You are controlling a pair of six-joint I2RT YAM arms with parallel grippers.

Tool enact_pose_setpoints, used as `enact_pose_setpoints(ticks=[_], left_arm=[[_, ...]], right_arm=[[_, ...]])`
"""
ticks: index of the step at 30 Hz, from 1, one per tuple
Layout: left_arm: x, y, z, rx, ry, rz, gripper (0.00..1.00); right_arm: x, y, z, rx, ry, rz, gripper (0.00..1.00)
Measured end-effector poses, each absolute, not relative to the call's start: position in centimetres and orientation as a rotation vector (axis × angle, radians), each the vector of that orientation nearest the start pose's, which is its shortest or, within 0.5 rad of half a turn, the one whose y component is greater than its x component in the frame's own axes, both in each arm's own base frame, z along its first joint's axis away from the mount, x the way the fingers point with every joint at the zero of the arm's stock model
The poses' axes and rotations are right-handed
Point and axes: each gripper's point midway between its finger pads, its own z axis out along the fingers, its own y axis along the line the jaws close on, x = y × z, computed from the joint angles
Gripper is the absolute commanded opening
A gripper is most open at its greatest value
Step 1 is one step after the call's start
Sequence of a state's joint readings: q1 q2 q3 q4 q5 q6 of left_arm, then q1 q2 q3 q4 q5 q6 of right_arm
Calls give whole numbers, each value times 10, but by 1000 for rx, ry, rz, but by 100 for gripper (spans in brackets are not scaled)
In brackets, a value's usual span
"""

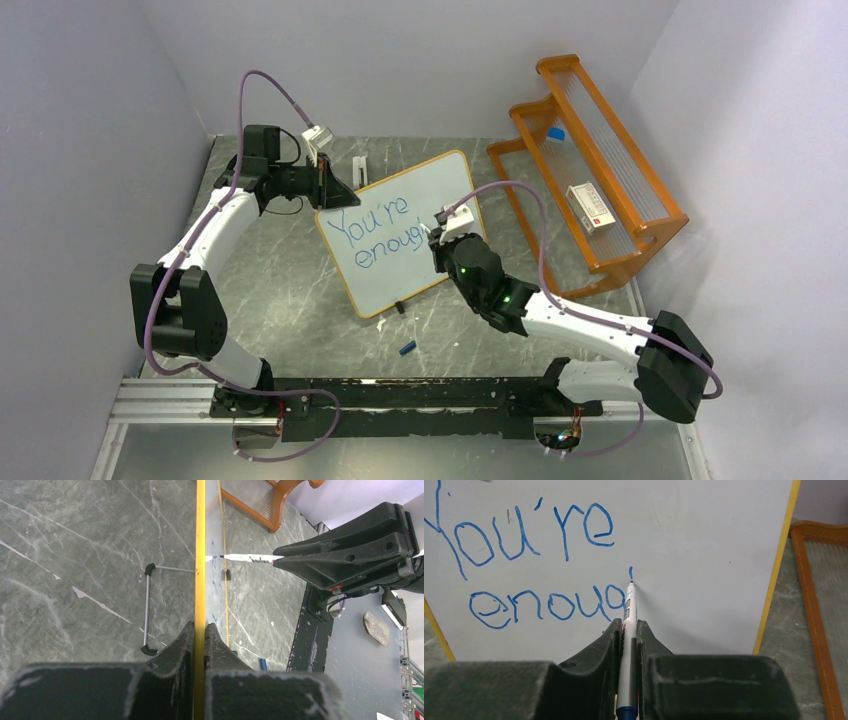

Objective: Write a sentence on the whiteboard

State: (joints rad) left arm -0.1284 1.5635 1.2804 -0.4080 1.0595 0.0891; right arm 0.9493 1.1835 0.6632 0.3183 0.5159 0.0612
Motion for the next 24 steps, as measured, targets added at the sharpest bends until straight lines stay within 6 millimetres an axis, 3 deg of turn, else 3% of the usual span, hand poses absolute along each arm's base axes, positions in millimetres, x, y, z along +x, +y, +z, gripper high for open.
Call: enact_pose_setpoints(ticks=[24], left_arm=[[347, -197, 231, 770, 1942, -1198, 5]], right_arm=[[293, 262, 203, -399, 1698, 274, 0]])
